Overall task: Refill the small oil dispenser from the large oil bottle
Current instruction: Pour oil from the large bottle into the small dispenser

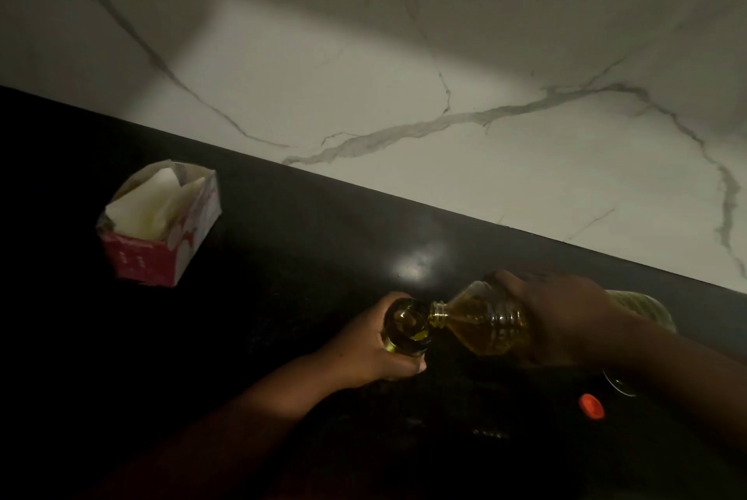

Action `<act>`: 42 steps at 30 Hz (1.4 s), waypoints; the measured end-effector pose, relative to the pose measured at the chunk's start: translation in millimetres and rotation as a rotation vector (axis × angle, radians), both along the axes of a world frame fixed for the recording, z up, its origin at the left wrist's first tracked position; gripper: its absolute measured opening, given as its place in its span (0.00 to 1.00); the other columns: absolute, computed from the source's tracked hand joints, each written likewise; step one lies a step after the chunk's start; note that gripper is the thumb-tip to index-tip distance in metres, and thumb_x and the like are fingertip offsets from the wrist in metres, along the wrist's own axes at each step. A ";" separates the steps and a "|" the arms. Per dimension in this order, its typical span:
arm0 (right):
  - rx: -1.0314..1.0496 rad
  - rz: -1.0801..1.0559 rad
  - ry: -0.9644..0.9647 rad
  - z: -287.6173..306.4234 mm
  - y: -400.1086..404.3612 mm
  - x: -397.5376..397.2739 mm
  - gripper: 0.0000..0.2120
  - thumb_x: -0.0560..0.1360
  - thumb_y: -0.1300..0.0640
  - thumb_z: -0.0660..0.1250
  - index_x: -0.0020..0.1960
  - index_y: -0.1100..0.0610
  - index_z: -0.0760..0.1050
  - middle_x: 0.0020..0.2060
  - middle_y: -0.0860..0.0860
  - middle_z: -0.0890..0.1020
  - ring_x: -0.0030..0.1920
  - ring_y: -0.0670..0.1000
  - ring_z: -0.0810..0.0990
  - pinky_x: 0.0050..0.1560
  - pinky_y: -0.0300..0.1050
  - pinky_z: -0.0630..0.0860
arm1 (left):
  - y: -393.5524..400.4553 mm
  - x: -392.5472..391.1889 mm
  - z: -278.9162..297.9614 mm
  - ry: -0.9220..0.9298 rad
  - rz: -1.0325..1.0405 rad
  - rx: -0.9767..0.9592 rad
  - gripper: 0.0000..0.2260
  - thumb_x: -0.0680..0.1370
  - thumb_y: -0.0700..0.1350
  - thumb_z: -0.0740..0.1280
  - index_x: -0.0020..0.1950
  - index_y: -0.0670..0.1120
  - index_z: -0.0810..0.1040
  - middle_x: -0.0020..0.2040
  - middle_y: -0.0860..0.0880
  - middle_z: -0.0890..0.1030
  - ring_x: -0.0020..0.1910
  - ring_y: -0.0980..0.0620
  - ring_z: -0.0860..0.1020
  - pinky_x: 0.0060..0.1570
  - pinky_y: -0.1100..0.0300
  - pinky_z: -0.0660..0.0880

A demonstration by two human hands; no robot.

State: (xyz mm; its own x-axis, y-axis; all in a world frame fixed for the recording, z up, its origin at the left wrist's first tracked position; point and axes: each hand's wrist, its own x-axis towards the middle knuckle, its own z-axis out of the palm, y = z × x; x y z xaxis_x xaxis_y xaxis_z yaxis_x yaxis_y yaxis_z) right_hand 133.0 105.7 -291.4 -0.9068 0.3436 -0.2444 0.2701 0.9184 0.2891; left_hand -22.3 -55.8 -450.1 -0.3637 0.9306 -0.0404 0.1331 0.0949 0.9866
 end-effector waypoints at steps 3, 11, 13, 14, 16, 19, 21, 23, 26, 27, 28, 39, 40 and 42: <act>-0.007 0.003 -0.006 1.4 -0.9 0.4 0.43 0.60 0.34 0.70 0.70 0.42 0.55 0.59 0.43 0.75 0.58 0.47 0.76 0.53 0.42 0.72 | -0.1 0.1 -0.4 -0.004 0.003 0.006 0.33 0.66 0.42 0.79 0.55 0.74 0.68 0.55 0.57 0.80 0.57 0.62 0.79 0.61 0.61 0.75; -0.016 -0.011 -0.014 2.0 -1.7 -0.7 0.44 0.59 0.35 0.70 0.69 0.43 0.56 0.59 0.43 0.75 0.58 0.49 0.77 0.54 0.44 0.73 | 0.5 0.1 1.2 -0.014 0.003 0.009 0.30 0.67 0.40 0.79 0.57 0.65 0.68 0.55 0.57 0.80 0.56 0.63 0.79 0.56 0.67 0.75; 0.000 -0.010 -0.013 1.5 -0.8 0.1 0.44 0.59 0.34 0.69 0.69 0.42 0.55 0.59 0.43 0.75 0.58 0.48 0.77 0.53 0.44 0.73 | 0.7 0.1 1.0 -0.010 0.000 0.018 0.30 0.66 0.42 0.79 0.57 0.66 0.69 0.55 0.56 0.80 0.57 0.61 0.79 0.57 0.63 0.75; 0.008 -0.008 -0.015 1.1 -0.6 0.2 0.44 0.59 0.33 0.69 0.70 0.42 0.54 0.59 0.43 0.75 0.58 0.48 0.76 0.53 0.44 0.73 | 0.8 0.0 0.6 -0.005 0.000 0.023 0.31 0.66 0.43 0.79 0.57 0.69 0.69 0.56 0.55 0.80 0.57 0.60 0.79 0.59 0.60 0.76; 0.020 -0.008 -0.020 1.1 -0.9 0.0 0.45 0.59 0.33 0.69 0.70 0.42 0.54 0.59 0.43 0.75 0.58 0.48 0.76 0.53 0.43 0.72 | 0.9 -0.3 -0.2 -0.001 0.005 0.023 0.32 0.65 0.45 0.79 0.55 0.73 0.68 0.56 0.55 0.80 0.58 0.59 0.79 0.61 0.57 0.76; 0.023 -0.006 -0.018 2.9 -3.3 -0.7 0.45 0.60 0.34 0.70 0.70 0.43 0.54 0.60 0.43 0.75 0.59 0.48 0.76 0.53 0.42 0.71 | 1.7 -0.1 -1.3 0.003 0.011 0.018 0.33 0.65 0.45 0.79 0.54 0.75 0.68 0.57 0.55 0.80 0.59 0.59 0.78 0.61 0.58 0.76; 0.029 -0.004 -0.018 3.4 -4.3 -1.0 0.45 0.61 0.34 0.70 0.71 0.43 0.54 0.60 0.42 0.75 0.60 0.48 0.75 0.52 0.41 0.71 | 1.6 0.2 -0.8 -0.005 0.006 0.015 0.32 0.66 0.43 0.79 0.56 0.72 0.68 0.56 0.56 0.80 0.58 0.61 0.78 0.58 0.63 0.75; 0.015 -0.010 -0.012 3.1 -4.1 -0.9 0.44 0.61 0.35 0.70 0.71 0.43 0.54 0.60 0.43 0.75 0.60 0.48 0.75 0.52 0.41 0.71 | 1.1 0.5 -0.4 -0.013 0.004 0.015 0.30 0.67 0.40 0.79 0.57 0.66 0.69 0.55 0.57 0.80 0.56 0.64 0.78 0.52 0.69 0.75; -0.002 -0.010 -0.001 1.7 -1.7 -0.6 0.44 0.59 0.35 0.70 0.70 0.42 0.55 0.60 0.43 0.75 0.59 0.48 0.76 0.53 0.43 0.72 | 0.3 0.4 0.6 -0.020 -0.001 0.013 0.30 0.68 0.40 0.78 0.57 0.65 0.68 0.55 0.57 0.79 0.56 0.63 0.78 0.53 0.68 0.75; -0.001 -0.010 -0.001 1.3 -1.2 -0.7 0.44 0.59 0.34 0.69 0.70 0.42 0.55 0.59 0.43 0.76 0.58 0.48 0.76 0.53 0.43 0.73 | -0.2 0.1 1.1 -0.022 -0.005 0.006 0.30 0.68 0.41 0.78 0.57 0.66 0.68 0.56 0.57 0.79 0.57 0.62 0.78 0.56 0.66 0.75; 0.000 -0.011 -0.004 1.1 -1.1 -0.5 0.44 0.59 0.34 0.69 0.69 0.42 0.55 0.59 0.43 0.76 0.58 0.48 0.76 0.53 0.44 0.73 | -0.4 -0.3 1.4 -0.022 -0.009 0.004 0.30 0.67 0.41 0.79 0.57 0.67 0.68 0.56 0.57 0.79 0.58 0.62 0.78 0.58 0.64 0.74; -0.005 -0.010 0.000 0.4 -0.8 0.5 0.44 0.59 0.34 0.70 0.69 0.42 0.55 0.58 0.44 0.76 0.58 0.49 0.76 0.54 0.44 0.74 | 0.5 0.5 -1.2 -0.016 0.014 0.028 0.30 0.67 0.40 0.79 0.56 0.67 0.70 0.54 0.56 0.81 0.56 0.63 0.79 0.56 0.66 0.74; -0.006 -0.012 -0.002 0.8 -1.3 0.3 0.44 0.59 0.34 0.70 0.69 0.42 0.55 0.58 0.44 0.76 0.58 0.49 0.76 0.54 0.44 0.74 | 0.4 0.6 -1.0 -0.018 0.011 0.029 0.30 0.67 0.40 0.79 0.57 0.66 0.70 0.54 0.56 0.81 0.56 0.63 0.79 0.56 0.66 0.74; 0.006 -0.009 -0.008 2.5 -3.6 -0.1 0.44 0.60 0.34 0.70 0.70 0.42 0.55 0.59 0.43 0.76 0.59 0.48 0.76 0.54 0.43 0.72 | 0.5 0.8 -0.7 -0.021 0.011 0.029 0.30 0.67 0.39 0.79 0.57 0.64 0.69 0.54 0.56 0.81 0.55 0.63 0.79 0.56 0.66 0.75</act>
